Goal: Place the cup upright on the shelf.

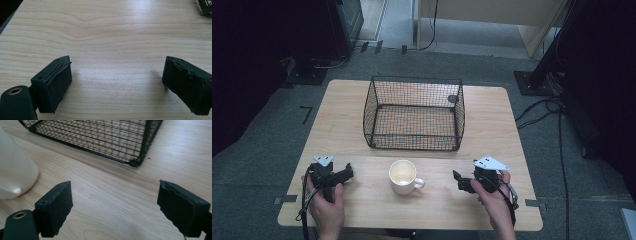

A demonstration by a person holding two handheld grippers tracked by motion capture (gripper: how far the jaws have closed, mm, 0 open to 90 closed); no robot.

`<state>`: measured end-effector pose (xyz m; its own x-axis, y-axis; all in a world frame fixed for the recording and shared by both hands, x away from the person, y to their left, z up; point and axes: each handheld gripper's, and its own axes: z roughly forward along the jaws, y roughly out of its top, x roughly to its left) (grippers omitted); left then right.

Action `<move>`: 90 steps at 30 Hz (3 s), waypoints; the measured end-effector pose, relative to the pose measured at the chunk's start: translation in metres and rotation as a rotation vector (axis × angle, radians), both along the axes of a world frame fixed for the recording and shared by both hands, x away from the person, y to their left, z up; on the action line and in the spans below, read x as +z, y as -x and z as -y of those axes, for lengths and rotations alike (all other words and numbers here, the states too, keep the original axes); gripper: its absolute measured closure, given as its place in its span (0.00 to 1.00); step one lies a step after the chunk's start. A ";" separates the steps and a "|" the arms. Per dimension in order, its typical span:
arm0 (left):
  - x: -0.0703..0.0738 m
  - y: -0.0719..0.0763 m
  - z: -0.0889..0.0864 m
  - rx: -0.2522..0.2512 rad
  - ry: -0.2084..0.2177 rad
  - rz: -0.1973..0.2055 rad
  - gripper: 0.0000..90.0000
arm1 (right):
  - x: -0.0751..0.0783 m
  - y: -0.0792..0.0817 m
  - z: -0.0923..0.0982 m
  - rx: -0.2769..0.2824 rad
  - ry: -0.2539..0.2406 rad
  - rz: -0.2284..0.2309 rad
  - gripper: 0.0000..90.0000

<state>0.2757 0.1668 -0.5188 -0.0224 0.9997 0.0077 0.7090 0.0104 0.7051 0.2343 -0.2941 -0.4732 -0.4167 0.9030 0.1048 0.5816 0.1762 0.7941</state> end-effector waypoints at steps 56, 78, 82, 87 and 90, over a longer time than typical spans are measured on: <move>0.000 -0.001 0.003 0.002 -0.001 -0.001 0.10 | -0.007 0.024 -0.105 0.382 -0.072 -0.012 0.49; 0.000 -0.001 0.003 -0.005 -0.002 0.001 0.10 | -0.004 0.025 -0.117 0.413 -0.058 0.047 0.89; 0.000 -0.001 0.003 -0.005 -0.002 0.000 0.10 | 0.002 0.024 -0.116 0.409 -0.057 0.057 0.89; 0.000 -0.001 0.003 -0.006 -0.002 0.000 0.10 | 0.010 0.022 -0.113 0.401 -0.066 0.061 0.90; 0.000 -0.001 0.003 -0.006 -0.002 0.000 0.10 | 0.015 0.022 -0.112 0.396 -0.076 0.075 0.90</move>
<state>0.2765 0.1635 -0.5188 -0.0160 0.9998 0.0094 0.7089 0.0048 0.7053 0.2126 -0.1825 -0.4581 -0.7393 0.6624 0.1212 0.4210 0.3143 0.8508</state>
